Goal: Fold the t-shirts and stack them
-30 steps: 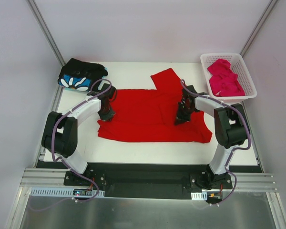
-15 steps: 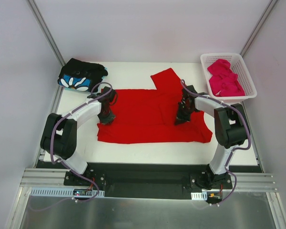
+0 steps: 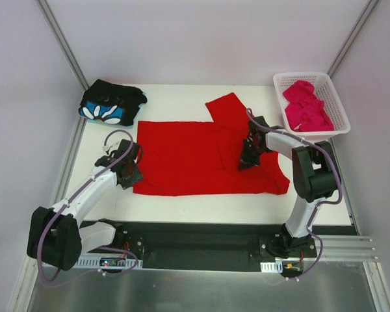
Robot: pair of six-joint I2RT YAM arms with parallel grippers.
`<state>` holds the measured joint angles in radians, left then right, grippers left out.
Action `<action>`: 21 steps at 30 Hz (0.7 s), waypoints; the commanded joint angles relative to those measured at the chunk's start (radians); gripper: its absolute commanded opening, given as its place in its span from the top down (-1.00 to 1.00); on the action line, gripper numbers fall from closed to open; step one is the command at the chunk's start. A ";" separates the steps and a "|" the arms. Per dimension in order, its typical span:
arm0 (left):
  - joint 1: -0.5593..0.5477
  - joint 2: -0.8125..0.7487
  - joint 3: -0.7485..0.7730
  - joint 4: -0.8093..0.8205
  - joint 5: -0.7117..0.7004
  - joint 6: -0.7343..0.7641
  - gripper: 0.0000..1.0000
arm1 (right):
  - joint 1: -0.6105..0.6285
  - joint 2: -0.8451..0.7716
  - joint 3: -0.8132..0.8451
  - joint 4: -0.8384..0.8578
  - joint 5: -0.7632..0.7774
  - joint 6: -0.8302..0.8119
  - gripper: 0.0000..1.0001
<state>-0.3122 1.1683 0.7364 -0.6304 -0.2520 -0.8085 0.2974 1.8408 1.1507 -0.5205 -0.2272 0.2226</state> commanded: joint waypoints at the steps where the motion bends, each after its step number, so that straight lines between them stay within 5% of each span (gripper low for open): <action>1: 0.056 -0.074 -0.112 0.121 0.054 0.060 0.27 | -0.014 -0.005 0.000 -0.033 0.071 -0.025 0.98; 21: 0.120 -0.115 -0.218 0.327 -0.007 0.061 0.28 | -0.014 -0.006 0.003 -0.047 0.080 -0.032 0.98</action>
<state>-0.2070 1.0420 0.5400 -0.3714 -0.2455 -0.7673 0.2974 1.8404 1.1507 -0.5213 -0.2253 0.2226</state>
